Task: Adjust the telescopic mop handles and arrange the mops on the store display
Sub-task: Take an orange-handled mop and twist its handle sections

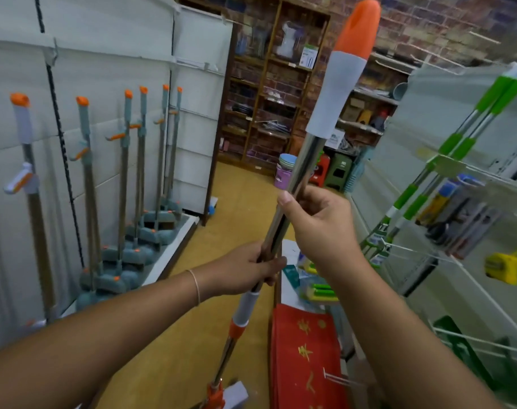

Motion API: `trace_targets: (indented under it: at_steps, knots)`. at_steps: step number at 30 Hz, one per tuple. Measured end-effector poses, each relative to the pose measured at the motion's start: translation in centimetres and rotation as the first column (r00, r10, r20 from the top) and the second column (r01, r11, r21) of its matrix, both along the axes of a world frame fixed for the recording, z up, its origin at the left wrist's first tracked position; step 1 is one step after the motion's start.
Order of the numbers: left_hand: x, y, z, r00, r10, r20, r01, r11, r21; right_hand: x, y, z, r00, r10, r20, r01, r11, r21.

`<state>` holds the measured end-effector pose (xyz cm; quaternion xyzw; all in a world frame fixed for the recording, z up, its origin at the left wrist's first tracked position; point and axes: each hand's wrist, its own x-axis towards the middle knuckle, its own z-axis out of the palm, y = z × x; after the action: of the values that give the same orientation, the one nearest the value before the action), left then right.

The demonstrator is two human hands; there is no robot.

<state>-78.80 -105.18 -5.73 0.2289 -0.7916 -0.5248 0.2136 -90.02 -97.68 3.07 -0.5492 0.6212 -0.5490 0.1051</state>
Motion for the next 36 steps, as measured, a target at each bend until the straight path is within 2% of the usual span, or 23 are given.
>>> trace_targets:
  at_steps: [7, 15, 21, 31, 36]
  knots:
    - [-1.7, -8.8, 0.7, 1.000, -0.016, -0.008, 0.015, 0.998, -0.062, -2.3, -8.5, 0.5, 0.999, -0.018, -0.031, 0.017, 1.000, -0.006]
    - [-6.3, -18.9, 1.1, 0.996, 0.083, 0.019, -0.079, 0.986, -0.149, -6.7, -19.4, -0.8, 0.999, -0.030, 0.036, 0.031, 0.999, -0.034]
    - [-12.0, -27.2, -0.6, 0.986, 0.164, 0.034, -0.159, 0.982, -0.105, -12.5, -28.7, -1.7, 0.996, 0.008, 0.088, -0.003, 0.998, -0.055]
    - [-20.9, -39.1, 1.5, 0.986, 0.140, 0.093, -0.126, 0.982, -0.139, -22.6, -39.5, 0.9, 0.996, 0.051, 0.072, -0.043, 0.993, -0.114]
    - [-25.6, -44.1, 3.1, 0.998, 0.040, -0.047, -0.043, 0.998, -0.053, -26.5, -43.5, 1.1, 0.998, -0.013, 0.062, 0.019, 0.995, -0.102]
